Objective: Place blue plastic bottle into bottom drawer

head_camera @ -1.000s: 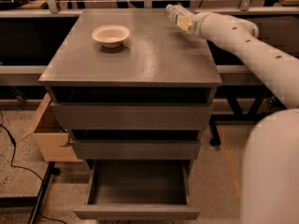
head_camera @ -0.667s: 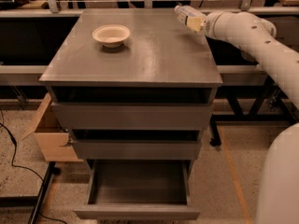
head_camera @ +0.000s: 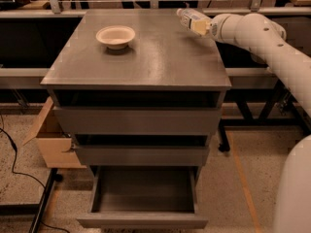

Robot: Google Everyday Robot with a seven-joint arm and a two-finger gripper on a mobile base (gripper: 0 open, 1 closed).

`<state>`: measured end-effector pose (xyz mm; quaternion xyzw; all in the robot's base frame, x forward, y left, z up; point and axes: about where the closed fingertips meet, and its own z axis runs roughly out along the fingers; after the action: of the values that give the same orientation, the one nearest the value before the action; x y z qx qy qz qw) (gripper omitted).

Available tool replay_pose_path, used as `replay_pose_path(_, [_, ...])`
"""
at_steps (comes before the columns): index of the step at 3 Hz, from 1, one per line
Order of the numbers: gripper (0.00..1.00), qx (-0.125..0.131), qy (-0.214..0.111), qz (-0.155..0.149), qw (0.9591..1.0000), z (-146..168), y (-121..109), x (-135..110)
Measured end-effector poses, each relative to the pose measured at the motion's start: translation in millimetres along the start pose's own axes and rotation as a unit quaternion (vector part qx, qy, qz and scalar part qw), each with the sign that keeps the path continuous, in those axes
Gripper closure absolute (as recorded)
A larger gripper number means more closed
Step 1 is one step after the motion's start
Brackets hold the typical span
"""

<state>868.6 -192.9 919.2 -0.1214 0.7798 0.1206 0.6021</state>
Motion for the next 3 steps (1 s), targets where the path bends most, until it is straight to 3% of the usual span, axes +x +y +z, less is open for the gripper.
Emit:
replay_pose_path(1, [1.00, -0.057, 0.013, 0.000, 0.9983, -38, 14, 11])
replay_pose_path(2, [1.00, -0.134, 0.020, -0.020, 0.9905, -80, 53, 22])
replay_pose_path(3, [1.00, -0.219, 0.026, -0.053, 0.9740, -108, 101, 30])
